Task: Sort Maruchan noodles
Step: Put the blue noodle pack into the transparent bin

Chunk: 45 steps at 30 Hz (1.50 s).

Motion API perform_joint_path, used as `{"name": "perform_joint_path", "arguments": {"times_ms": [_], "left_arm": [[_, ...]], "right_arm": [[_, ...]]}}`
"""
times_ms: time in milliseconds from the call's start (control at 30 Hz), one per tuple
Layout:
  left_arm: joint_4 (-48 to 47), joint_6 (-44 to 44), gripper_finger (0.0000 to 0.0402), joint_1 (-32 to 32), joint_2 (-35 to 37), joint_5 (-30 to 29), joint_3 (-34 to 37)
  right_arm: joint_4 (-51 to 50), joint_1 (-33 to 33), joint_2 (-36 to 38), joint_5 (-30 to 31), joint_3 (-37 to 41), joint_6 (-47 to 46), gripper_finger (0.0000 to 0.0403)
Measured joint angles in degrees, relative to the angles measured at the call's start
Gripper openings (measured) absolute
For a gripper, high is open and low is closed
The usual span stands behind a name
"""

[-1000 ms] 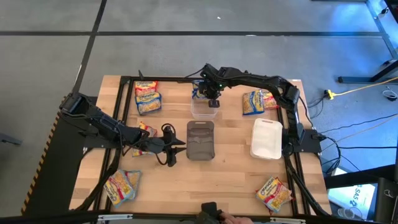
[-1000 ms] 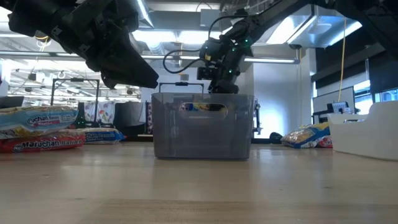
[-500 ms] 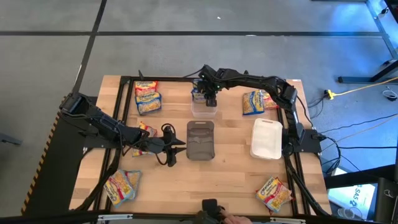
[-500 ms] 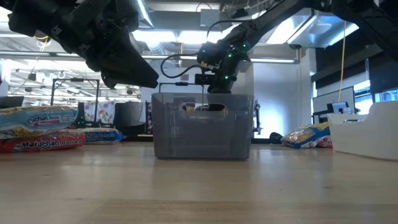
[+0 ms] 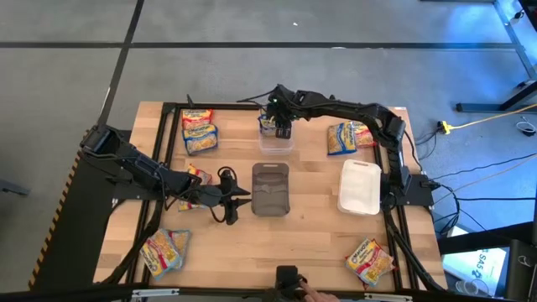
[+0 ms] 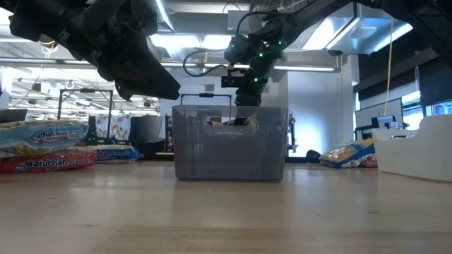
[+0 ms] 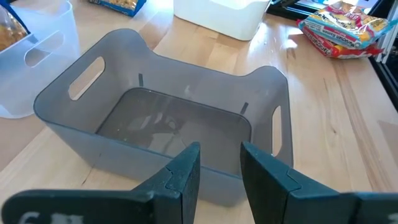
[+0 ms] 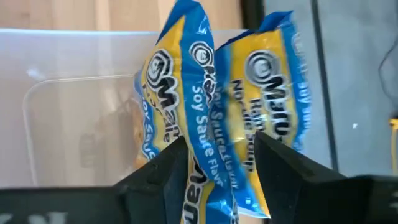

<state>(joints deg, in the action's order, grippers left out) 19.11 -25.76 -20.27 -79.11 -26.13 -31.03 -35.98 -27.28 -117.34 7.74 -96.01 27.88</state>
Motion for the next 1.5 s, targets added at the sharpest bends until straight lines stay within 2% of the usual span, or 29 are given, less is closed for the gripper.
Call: {"name": "perform_joint_path", "arguments": {"times_ms": [100, 267, 533, 767, 967, 1167, 1233, 1367, 1400, 1500], "left_arm": [[0.03, -0.01, 0.0108, 0.00, 0.00, 0.01, 0.00], [0.39, -0.04, 0.0108, 0.00, 0.00, 0.02, 0.00], [1.07, -0.04, 0.0108, -0.79, 0.00, 0.04, 0.00], [1.09, -0.07, 0.0108, -0.81, 0.00, -0.04, 0.00], [1.09, 0.38, 0.0108, -0.81, 0.00, -0.36, 0.00], [1.07, 0.85, 0.0108, -0.74, 0.00, -1.43, 0.00], [1.07, 0.85, 0.0108, -0.79, 0.00, -1.42, 0.00], [1.07, 0.87, 0.0108, -1.20, 0.00, -1.44, 0.00], [1.05, 0.87, 0.0108, -1.20, 0.00, -1.44, 0.00], [0.96, 0.91, 0.0108, -1.17, 0.00, -1.59, 0.00]], "right_arm": [[0.32, -0.12, -0.27, 0.74, 0.01, -0.80, 0.0158], [3.17, -0.07, -0.68, 5.51, 0.09, -3.55, 0.0158], [2.48, 0.45, -0.17, 6.36, 0.08, -4.78, 0.0158], [-2.93, 2.34, 5.08, 6.54, 0.09, -4.11, 0.0158], [-10.63, 1.96, 10.74, -0.65, 0.02, -6.50, 0.0158], [-16.24, 1.35, 11.85, -9.33, 0.02, -6.77, 0.0158], [-20.39, 1.38, 11.82, -8.10, 0.04, -6.78, 0.0158], [-29.29, 0.25, 12.30, 6.50, 0.09, -10.82, 0.0158], [-30.80, -0.59, 12.64, 7.27, 0.10, -12.40, 0.0158], [-32.28, -3.51, 15.27, 1.92, 3.05, -15.56, 0.0158]]}}
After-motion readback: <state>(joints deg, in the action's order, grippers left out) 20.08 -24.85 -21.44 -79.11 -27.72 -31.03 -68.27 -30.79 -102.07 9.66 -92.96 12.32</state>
